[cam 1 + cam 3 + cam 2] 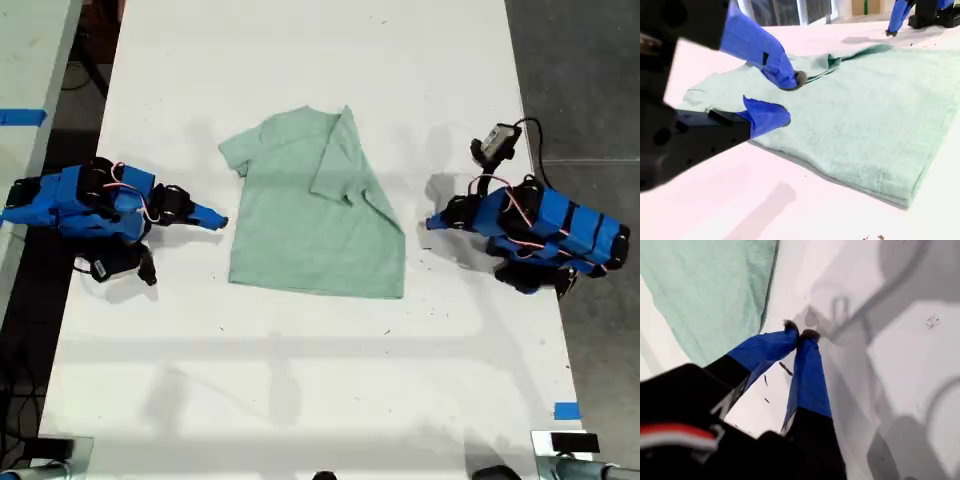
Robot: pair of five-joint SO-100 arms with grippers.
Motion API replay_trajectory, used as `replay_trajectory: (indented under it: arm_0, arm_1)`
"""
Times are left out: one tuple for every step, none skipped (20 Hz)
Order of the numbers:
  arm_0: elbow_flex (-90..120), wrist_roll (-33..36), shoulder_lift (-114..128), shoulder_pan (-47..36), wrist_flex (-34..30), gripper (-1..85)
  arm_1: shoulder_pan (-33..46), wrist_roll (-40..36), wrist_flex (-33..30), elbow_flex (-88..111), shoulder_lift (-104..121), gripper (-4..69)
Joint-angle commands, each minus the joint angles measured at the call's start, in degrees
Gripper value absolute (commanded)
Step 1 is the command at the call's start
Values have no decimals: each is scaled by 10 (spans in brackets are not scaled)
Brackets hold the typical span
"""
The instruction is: Fold t shirt
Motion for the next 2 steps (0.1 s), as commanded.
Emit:
replay_trajectory:
  arm_0:
    - [5, -2, 3, -9, 1, 77]
    - [5, -2, 3, -4, 1, 77]
  arm_1:
    - [2, 9, 6, 11, 7, 23]
    - [2, 11, 6, 11, 7, 23]
